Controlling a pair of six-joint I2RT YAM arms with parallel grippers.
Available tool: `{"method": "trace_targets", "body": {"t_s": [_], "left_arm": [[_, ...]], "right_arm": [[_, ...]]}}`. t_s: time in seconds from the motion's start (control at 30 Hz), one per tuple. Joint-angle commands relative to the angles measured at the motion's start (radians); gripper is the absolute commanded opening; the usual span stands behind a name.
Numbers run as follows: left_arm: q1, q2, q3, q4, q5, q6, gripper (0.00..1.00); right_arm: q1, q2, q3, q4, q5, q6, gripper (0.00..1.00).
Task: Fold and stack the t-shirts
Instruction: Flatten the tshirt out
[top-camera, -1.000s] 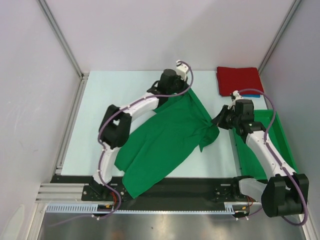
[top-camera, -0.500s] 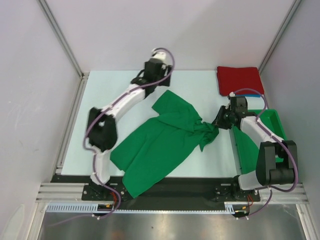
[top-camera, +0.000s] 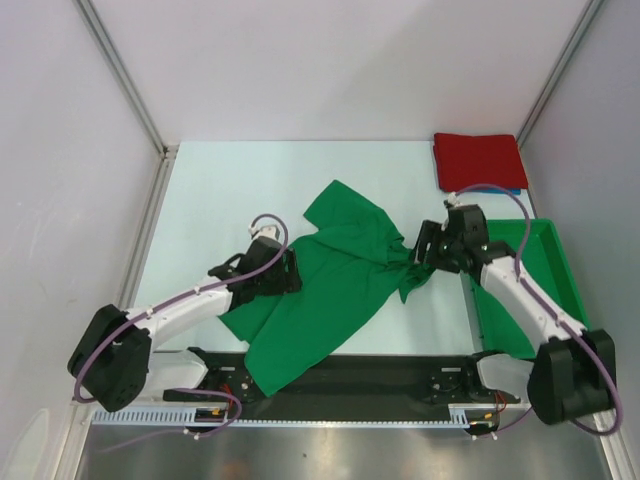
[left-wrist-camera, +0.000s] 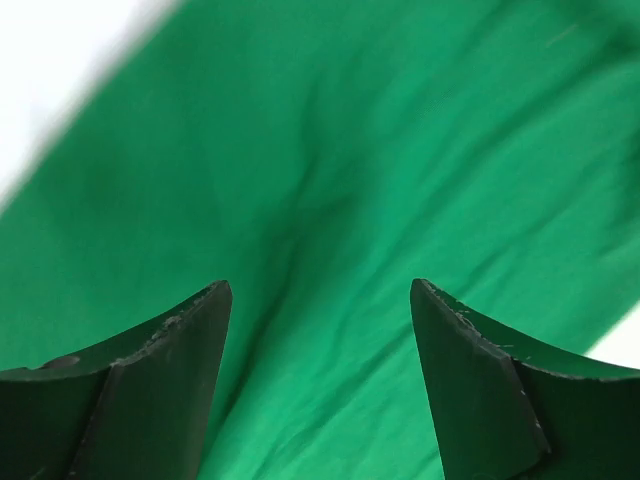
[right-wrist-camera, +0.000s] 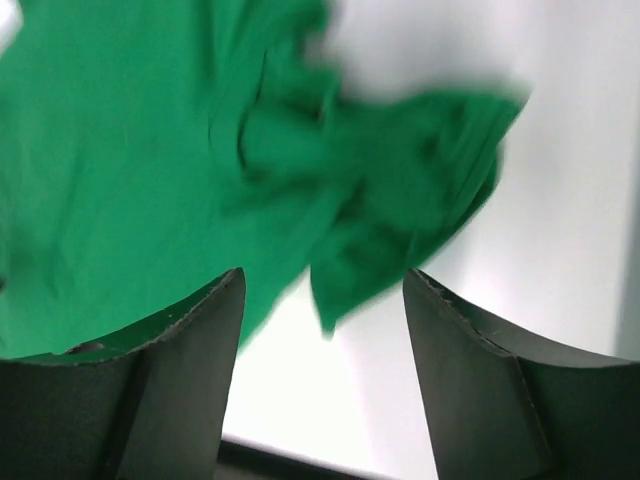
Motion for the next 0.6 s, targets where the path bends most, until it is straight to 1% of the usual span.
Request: {"method": "trace_targets", "body": {"t_s": [0.0,0.07,0.1,0.13,0.2,0.3,0.33,0.4,0.43,0.5,0.53,0.57], "left_arm": [[-0.014,-0.059,-0.059,0.045,-0.002,-0.106,0.78],[-0.02,-0.044,-0.084,0.064,-0.002,-0.119,0.77],[-0.02,-0.019,-0.087,0.078,0.001,-0.125,0.76],[-0.022,-0.001,-0.087,0.082,0.016,-0.128,0.75],[-0.028,0.027,-0.085,0.095,0.034,-0.139,0.74],[-0.038,0.079,-0.093,0.128,0.031,-0.145,0.72],[-0.037,0.108,-0.085,0.127,0.012,-0.146,0.63],[-0.037,0.139,-0.072,0.124,-0.016,-0.143,0.53],[-0.035,0.174,-0.047,0.118,-0.03,-0.143,0.44],[-0.022,0.212,-0.016,0.107,-0.055,-0.139,0.38],[-0.012,0.237,0.022,0.099,-0.055,-0.131,0.29],[-0.003,0.277,0.04,0.096,-0.055,-0.126,0.26]], "right_arm": [[0.085,-0.095,-0.115,-0.032,0.019,0.067,0.68],[0.098,-0.132,-0.167,0.012,0.006,0.093,0.62],[0.095,-0.136,-0.201,0.023,-0.026,0.107,0.59],[0.096,-0.136,-0.21,0.026,-0.028,0.11,0.52],[0.101,-0.135,-0.232,0.026,-0.03,0.109,0.5],[0.101,-0.129,-0.24,0.046,-0.04,0.103,0.53],[0.099,-0.121,-0.24,0.06,-0.042,0.107,0.54],[0.099,-0.098,-0.24,0.08,-0.062,0.107,0.54],[0.099,-0.087,-0.241,0.1,-0.068,0.11,0.54],[0.099,-0.054,-0.244,0.117,-0.08,0.109,0.54],[0.099,-0.046,-0.243,0.131,-0.085,0.104,0.54],[0.099,-0.037,-0.246,0.137,-0.086,0.103,0.54]]}}
